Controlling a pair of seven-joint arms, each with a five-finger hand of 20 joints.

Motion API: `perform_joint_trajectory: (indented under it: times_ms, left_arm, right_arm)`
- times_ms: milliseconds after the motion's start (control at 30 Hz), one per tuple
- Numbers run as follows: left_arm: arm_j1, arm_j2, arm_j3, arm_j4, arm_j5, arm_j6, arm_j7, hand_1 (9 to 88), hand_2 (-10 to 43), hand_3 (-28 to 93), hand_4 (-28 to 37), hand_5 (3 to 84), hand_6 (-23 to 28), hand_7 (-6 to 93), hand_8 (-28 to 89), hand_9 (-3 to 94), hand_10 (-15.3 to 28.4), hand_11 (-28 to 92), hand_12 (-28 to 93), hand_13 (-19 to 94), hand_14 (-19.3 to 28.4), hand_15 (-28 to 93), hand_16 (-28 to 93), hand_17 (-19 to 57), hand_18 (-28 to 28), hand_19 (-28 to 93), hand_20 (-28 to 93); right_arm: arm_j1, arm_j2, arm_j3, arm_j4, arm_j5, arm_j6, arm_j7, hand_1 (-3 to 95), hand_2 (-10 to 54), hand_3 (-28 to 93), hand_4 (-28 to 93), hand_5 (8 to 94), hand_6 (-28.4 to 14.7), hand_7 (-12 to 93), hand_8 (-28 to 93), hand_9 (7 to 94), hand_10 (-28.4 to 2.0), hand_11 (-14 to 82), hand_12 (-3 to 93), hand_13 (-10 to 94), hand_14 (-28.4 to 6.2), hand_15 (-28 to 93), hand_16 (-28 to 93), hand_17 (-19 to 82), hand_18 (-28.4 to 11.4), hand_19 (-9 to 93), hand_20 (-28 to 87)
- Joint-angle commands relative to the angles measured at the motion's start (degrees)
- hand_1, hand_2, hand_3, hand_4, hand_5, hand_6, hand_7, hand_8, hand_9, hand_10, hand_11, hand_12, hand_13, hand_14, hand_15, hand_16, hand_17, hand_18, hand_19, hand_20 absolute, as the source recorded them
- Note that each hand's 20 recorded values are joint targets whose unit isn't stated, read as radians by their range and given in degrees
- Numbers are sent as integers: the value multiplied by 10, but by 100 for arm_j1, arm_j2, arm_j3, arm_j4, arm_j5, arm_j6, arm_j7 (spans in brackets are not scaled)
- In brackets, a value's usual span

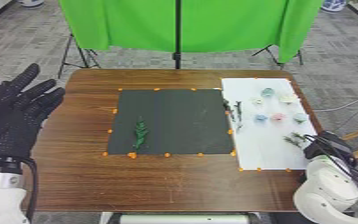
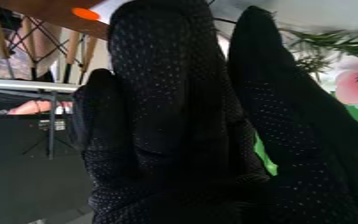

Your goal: Arrange flowers

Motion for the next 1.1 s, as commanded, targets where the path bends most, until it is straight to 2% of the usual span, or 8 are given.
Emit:
perform_joint_trajectory:
  times_ms: [33,167,500,533,633,700,800,1100]
  left_arm:
    - [90,-71,-10,5,-2,36,-57,203,81,768,-283,325,80,145,-98,301,195,250,105,228,264,450,-79,-78,263,628,6]
    - [118,-86,-39,-10,6,45,-71,202,81,768,-283,325,81,144,-98,301,195,250,105,229,264,450,-80,-77,263,627,6]
    - [156,-41,-111,-34,-14,67,-49,202,81,768,-283,325,80,144,-98,302,196,249,105,229,264,449,-80,-78,263,626,6]
    - [189,-19,-124,-47,-30,87,-1,202,81,768,-283,325,80,144,-98,302,196,249,105,229,264,449,-80,-78,263,626,6]
    - [172,-39,-154,-62,-1,81,-83,202,81,768,-283,325,80,144,-98,302,195,248,105,229,264,449,-79,-78,263,627,6]
    - [224,-4,-188,-75,-15,105,-33,202,81,768,-283,326,81,144,-98,302,196,248,105,229,264,449,-80,-78,263,626,6]
    - [199,1,-201,-84,-4,132,-75,202,81,768,-283,326,81,143,-98,302,197,249,105,229,264,449,-80,-77,263,627,6]
    - [-77,111,-138,-68,52,148,-317,203,82,766,-283,325,81,146,-98,301,196,249,106,229,265,450,-80,-77,264,627,6]
  right_arm:
    - [-196,24,-198,23,-294,499,-168,561,-95,642,-282,857,0,166,40,911,-86,218,228,876,-53,514,161,559,-156,932,156]
    - [-241,105,-170,-73,-533,916,-130,550,-95,669,-283,871,4,184,60,921,-88,248,224,887,-46,522,170,560,-160,932,217]
    - [-100,281,4,-541,-1085,1186,-52,550,-95,710,-282,898,-7,179,82,936,-95,291,206,912,-47,536,184,566,-172,932,311]
    - [-22,301,-21,-616,-1126,1204,-81,550,-95,712,-283,900,-8,178,85,937,-96,297,204,915,-47,537,186,568,-172,932,319]
    - [248,296,-100,-900,-1096,1112,-193,553,-95,712,-283,904,-9,174,89,937,-95,307,200,922,-46,536,189,573,-174,932,334]
    - [699,296,-420,-1017,-1030,1042,-339,553,-95,714,-283,905,-9,173,91,937,-95,309,200,924,-46,535,191,575,-174,932,338]
    - [1672,154,-1131,-1081,-773,893,-596,553,-95,715,-283,907,-11,172,93,937,-94,310,200,925,-46,534,193,577,-175,932,344]
    - [4595,-1271,-3518,-410,-13,462,-1229,554,-95,715,-283,909,-12,167,98,937,-93,315,197,930,-47,533,196,582,-176,932,356]
